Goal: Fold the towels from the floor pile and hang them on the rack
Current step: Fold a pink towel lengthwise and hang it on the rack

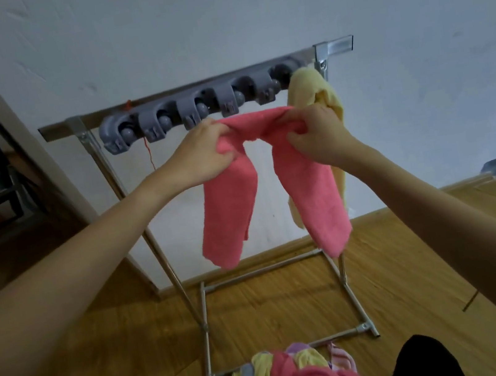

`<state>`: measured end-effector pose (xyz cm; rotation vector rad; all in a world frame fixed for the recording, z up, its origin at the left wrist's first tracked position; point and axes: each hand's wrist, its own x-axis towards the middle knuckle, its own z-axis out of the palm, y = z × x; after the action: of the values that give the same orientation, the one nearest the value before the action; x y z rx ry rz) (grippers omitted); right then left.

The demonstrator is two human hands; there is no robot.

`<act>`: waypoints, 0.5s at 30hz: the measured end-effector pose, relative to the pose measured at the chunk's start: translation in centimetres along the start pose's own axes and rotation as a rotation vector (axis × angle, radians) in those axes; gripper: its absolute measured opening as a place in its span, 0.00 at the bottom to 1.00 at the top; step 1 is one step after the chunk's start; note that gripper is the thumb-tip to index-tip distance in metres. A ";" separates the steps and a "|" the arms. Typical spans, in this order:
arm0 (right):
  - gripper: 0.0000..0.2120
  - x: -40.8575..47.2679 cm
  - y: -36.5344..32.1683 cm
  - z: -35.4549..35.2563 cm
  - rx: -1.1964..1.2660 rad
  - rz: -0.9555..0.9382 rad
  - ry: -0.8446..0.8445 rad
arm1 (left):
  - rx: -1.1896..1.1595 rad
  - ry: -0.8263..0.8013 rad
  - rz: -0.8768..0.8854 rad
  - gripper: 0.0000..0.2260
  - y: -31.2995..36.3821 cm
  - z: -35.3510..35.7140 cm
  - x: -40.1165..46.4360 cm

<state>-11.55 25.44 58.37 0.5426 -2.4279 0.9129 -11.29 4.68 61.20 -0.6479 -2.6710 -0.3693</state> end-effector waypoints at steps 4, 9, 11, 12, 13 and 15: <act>0.21 1.9 0.6 0.4 -0.062 0.004 0.155 | 0.016 0.144 -0.011 0.22 0.4 0.4 2.5; 0.18 4.3 1.6 1.0 -0.274 0.072 0.316 | 0.272 0.332 0.056 0.20 1.6 0.9 5.0; 0.16 4.7 1.7 1.1 -0.296 0.071 0.341 | 0.335 0.346 0.074 0.20 1.9 1.4 5.8; 0.15 4.8 1.7 1.3 -0.296 0.063 0.356 | 0.342 0.343 0.068 0.20 2.0 1.6 6.1; 0.16 5.0 1.8 1.5 -0.295 0.056 0.364 | 0.347 0.336 0.056 0.21 2.2 1.8 6.5; 0.18 5.2 2.0 1.8 -0.319 0.067 0.352 | 0.374 0.318 0.038 0.23 2.4 2.3 7.0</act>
<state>-17.30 24.62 59.08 0.1686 -2.2145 0.5711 -16.58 10.23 62.39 -0.4764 -2.3310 0.0402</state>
